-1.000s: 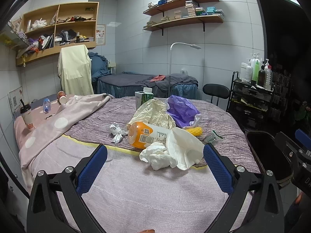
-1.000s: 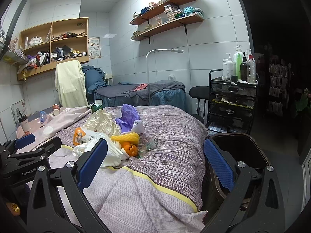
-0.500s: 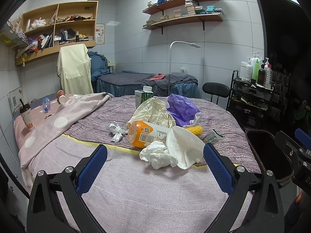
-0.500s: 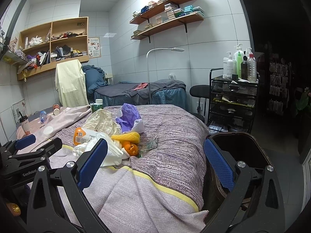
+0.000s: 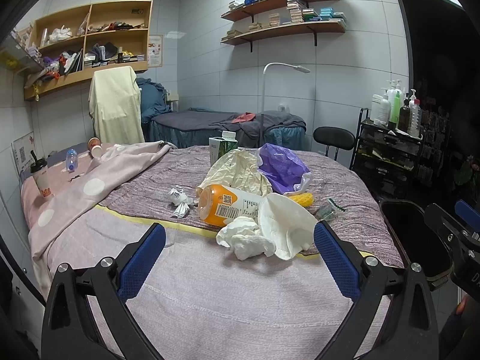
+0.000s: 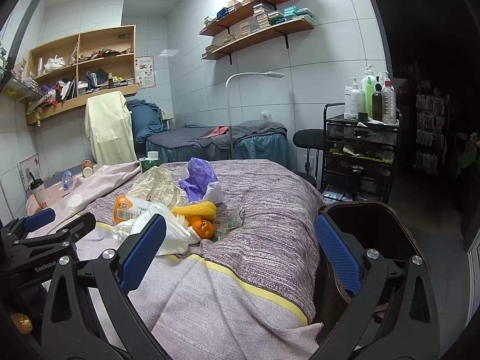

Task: Collect trash

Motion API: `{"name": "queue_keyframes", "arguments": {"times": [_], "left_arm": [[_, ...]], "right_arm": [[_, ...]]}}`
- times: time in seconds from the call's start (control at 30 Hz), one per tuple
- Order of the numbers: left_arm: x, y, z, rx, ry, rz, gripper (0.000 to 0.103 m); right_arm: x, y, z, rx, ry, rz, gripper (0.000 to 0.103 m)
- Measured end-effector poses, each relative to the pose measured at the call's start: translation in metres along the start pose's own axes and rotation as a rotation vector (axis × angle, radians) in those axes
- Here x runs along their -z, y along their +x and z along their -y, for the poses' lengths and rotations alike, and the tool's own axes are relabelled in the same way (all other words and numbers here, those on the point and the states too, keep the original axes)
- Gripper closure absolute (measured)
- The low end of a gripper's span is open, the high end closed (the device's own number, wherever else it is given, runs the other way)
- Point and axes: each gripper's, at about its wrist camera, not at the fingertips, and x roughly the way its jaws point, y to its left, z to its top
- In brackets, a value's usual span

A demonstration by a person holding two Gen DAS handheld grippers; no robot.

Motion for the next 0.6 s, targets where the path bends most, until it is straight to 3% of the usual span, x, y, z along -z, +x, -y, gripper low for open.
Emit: {"name": "queue_keyframes", "arguments": {"times": [0.6], "left_arm": [[0.0024, 0.0007, -0.0010, 0.000, -0.002, -0.002, 0.006]], "right_arm": [[0.0002, -0.0002, -0.0001, -0.002, 0.004, -0.005, 0.005]]}}
